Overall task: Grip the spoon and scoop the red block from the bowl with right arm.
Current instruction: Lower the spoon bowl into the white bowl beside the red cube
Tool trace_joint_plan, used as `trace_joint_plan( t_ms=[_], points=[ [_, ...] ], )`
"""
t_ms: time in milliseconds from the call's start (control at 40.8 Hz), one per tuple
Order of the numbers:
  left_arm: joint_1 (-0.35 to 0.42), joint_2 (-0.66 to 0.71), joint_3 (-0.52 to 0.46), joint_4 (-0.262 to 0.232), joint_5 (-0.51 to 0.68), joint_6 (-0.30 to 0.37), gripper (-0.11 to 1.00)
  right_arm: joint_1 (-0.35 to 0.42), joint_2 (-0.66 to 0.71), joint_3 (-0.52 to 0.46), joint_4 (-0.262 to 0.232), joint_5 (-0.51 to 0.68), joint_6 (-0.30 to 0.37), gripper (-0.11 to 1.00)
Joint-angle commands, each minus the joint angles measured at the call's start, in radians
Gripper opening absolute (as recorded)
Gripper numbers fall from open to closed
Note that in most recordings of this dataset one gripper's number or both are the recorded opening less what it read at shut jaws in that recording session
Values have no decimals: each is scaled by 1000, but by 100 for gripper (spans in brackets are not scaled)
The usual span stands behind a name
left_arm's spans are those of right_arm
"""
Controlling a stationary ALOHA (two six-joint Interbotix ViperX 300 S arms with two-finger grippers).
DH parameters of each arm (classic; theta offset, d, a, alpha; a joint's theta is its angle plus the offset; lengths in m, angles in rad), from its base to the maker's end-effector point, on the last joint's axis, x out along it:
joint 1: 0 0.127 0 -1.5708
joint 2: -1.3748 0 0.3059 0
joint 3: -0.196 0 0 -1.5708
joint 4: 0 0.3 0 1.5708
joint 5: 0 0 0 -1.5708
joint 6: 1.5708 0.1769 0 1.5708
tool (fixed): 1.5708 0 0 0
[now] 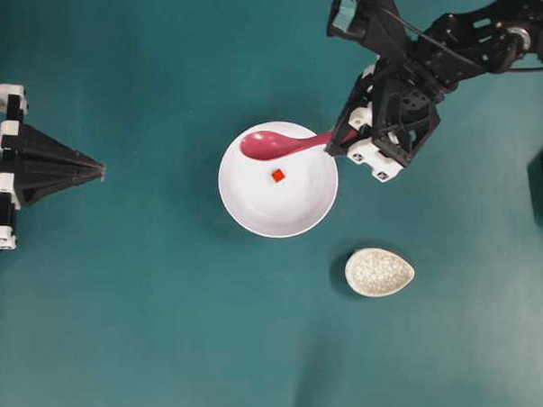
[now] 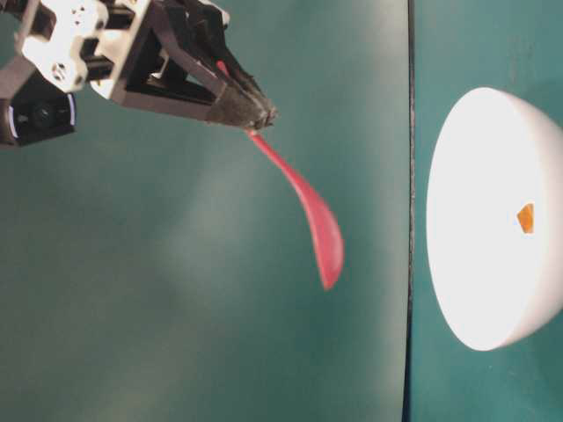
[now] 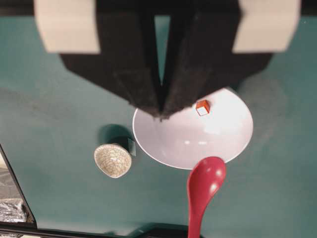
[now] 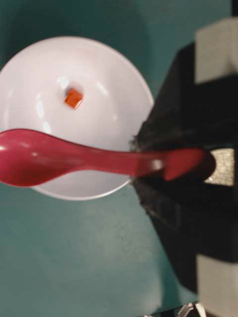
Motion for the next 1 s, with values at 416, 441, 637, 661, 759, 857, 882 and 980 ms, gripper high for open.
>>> trace_joint_plan(
  t_ms=[416,441,637,661,759,857,882,980],
  points=[
    [0,8,-18,2,-3,0,0,57,28,-74,-114,176,121,23],
    [0,8,-18,2,-3,0,0,61,31,-74,-114,175,123,23],
    [0,8,-18,2,-3,0,0,89,75,-72,-118,176,123,23],
    [-2,8,-18,2,-3,0,0,89,83,-74,-121,175,123,23],
    [0,8,-18,2,-3,0,0,94,112,-74,-135,175,123,23],
    [0,8,-20,2,-3,0,0,95,130,-74,-149,175,121,23],
    [0,8,-18,2,-3,0,0,94,135,-72,-153,176,121,23],
    [0,8,-18,2,-3,0,0,94,149,-74,-176,176,121,23]
  ],
)
